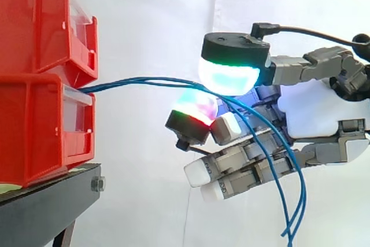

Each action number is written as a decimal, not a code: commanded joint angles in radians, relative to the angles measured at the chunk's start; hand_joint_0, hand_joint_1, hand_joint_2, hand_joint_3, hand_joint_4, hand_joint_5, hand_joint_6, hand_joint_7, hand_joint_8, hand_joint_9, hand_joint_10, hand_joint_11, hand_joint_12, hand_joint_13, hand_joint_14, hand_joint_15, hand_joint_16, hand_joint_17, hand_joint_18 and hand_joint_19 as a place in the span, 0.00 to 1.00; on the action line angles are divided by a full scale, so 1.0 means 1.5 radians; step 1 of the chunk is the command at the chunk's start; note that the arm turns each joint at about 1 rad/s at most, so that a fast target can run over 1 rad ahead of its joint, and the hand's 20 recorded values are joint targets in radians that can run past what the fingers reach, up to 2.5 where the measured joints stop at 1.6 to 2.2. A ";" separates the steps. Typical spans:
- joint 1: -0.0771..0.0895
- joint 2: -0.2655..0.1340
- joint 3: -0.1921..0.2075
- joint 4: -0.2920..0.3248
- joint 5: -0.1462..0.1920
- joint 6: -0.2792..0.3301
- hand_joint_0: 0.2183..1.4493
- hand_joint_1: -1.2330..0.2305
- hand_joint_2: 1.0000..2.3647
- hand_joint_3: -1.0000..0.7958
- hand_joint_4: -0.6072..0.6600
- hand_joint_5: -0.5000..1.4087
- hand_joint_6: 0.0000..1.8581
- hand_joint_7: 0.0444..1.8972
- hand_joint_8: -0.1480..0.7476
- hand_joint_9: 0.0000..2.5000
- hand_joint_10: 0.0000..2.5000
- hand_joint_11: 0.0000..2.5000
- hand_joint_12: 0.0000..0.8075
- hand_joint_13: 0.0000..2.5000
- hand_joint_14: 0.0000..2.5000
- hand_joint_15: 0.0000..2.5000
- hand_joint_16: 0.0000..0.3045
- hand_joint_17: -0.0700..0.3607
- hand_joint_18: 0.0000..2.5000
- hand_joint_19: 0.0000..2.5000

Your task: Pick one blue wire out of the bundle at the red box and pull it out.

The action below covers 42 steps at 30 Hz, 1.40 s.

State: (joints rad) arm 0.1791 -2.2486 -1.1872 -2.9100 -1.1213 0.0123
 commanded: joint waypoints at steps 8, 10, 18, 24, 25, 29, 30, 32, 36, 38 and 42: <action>0.000 0.000 0.000 0.001 0.000 0.000 0.32 0.25 0.01 0.43 0.68 0.17 0.44 0.58 0.49 0.38 0.01 0.35 0.48 0.23 0.01 0.13 0.20 0.48 0.18 0.17; 0.000 0.000 0.000 0.001 0.000 0.000 0.33 0.23 0.01 0.40 0.70 0.17 0.44 0.57 0.48 0.37 0.01 0.35 0.48 0.23 0.01 0.13 0.20 0.48 0.18 0.16; 0.000 0.000 0.000 0.000 0.000 0.000 0.38 0.19 0.01 0.35 0.68 0.17 0.44 0.55 0.48 0.37 0.01 0.35 0.48 0.23 0.01 0.13 0.20 0.48 0.19 0.15; 0.000 0.000 0.000 0.000 0.000 0.000 0.37 0.21 0.01 0.39 0.70 0.17 0.44 0.55 0.48 0.36 0.01 0.36 0.48 0.23 0.01 0.13 0.20 0.48 0.19 0.15; 0.000 0.001 0.000 0.000 0.000 0.000 0.34 0.25 0.01 0.39 0.71 0.17 0.44 0.56 0.48 0.37 0.01 0.35 0.48 0.23 0.01 0.13 0.20 0.48 0.19 0.16; 0.000 0.000 0.000 0.000 0.000 0.000 0.28 0.35 0.01 0.37 0.70 0.20 0.39 0.62 0.48 0.39 0.01 0.33 0.49 0.24 0.01 0.13 0.20 0.48 0.18 0.18; 0.000 0.000 0.000 0.000 0.000 0.000 0.28 0.36 0.01 0.37 0.69 0.20 0.38 0.62 0.48 0.39 0.01 0.32 0.49 0.24 0.01 0.13 0.20 0.48 0.18 0.18; 0.000 0.000 0.000 0.000 0.000 0.000 0.27 0.38 0.01 0.37 0.69 0.20 0.37 0.65 0.48 0.40 0.01 0.32 0.48 0.24 0.01 0.13 0.20 0.48 0.18 0.19; 0.000 0.000 0.000 0.000 0.000 -0.001 0.29 0.37 0.01 0.40 0.67 0.21 0.37 0.66 0.49 0.40 0.01 0.33 0.48 0.24 0.01 0.14 0.20 0.48 0.18 0.19; 0.000 0.000 0.000 0.000 0.000 -0.001 0.29 0.35 0.01 0.43 0.67 0.20 0.39 0.65 0.49 0.40 0.01 0.33 0.48 0.24 0.01 0.14 0.20 0.48 0.18 0.18; 0.000 0.000 0.000 0.000 0.000 -0.001 0.30 0.31 0.02 0.46 0.68 0.18 0.42 0.61 0.49 0.40 0.01 0.34 0.49 0.24 0.01 0.14 0.20 0.48 0.18 0.18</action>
State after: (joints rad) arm 0.1796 -2.2486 -1.1874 -2.9100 -1.1214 0.0109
